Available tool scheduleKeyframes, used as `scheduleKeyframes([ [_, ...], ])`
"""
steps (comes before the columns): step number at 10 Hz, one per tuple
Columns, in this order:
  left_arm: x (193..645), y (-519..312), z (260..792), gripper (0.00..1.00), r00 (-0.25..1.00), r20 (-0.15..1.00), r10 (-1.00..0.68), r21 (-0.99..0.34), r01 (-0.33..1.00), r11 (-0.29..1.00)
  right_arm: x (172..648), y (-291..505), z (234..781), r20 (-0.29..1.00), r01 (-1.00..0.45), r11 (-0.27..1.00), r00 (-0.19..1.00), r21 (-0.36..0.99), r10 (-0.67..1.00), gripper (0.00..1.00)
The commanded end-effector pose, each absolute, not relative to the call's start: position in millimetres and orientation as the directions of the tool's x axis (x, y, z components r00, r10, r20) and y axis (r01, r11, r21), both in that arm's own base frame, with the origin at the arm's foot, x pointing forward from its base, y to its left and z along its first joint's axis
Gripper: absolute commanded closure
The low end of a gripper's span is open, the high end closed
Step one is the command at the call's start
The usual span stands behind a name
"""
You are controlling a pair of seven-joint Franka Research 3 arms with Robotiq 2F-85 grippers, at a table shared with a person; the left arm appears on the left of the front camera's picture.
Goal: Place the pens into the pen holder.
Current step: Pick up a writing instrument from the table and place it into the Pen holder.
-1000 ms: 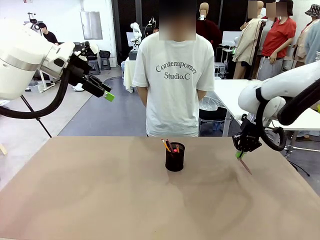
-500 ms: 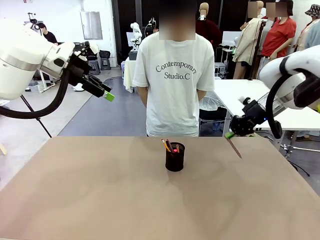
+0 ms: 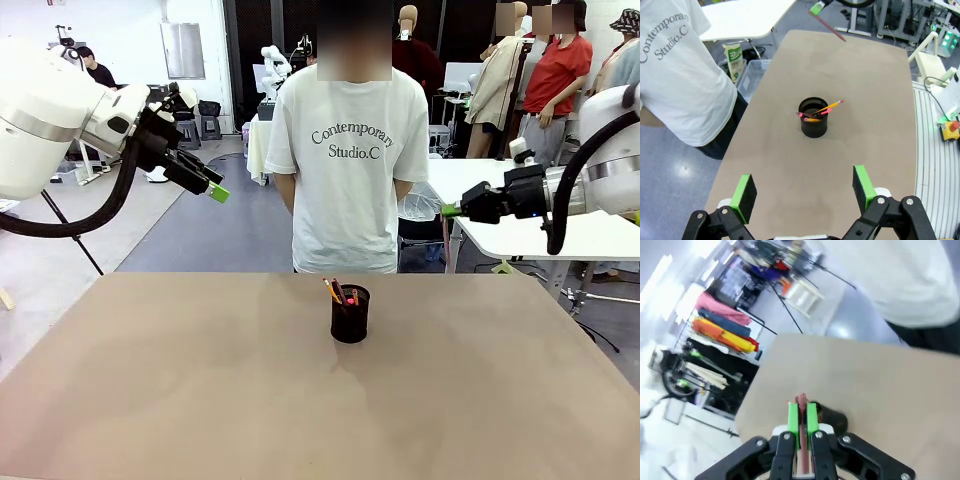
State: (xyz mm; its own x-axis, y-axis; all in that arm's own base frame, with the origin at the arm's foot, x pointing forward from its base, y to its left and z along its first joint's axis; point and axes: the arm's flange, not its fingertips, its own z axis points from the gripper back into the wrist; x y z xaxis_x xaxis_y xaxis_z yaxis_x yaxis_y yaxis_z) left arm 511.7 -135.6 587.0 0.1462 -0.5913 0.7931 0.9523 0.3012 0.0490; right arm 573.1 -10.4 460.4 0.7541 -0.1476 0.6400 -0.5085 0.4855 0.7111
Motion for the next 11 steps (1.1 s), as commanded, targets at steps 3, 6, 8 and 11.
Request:
scheduleKeyframes([
  [3, 511.5, -134.0, 587.9, 0.00, 0.148, 0.793, -0.591, 0.052, 0.950, 0.308, 558.6, -7.2, 467.5, 0.717, -0.576, 0.489, 0.679, 0.655, -0.160, 1.00],
  [6, 511.5, -134.0, 587.9, 0.00, 0.148, 0.793, -0.591, 0.052, 0.950, 0.308, 558.6, -7.2, 467.5, 0.717, -0.576, 0.489, 0.679, 0.655, -0.160, 1.00],
  [8, 511.5, -134.0, 587.9, 0.00, 0.148, 0.793, -0.591, 0.052, 0.950, 0.308, 552.1, -7.1, 459.4, 0.734, -0.586, 0.502, 0.661, 0.636, -0.158, 1.00],
  [11, 511.5, -134.0, 587.9, 0.00, 0.148, 0.793, -0.591, 0.052, 0.950, 0.308, 564.0, 51.3, 466.3, 0.875, -0.704, 0.538, 0.458, 0.464, -0.154, 1.00],
])
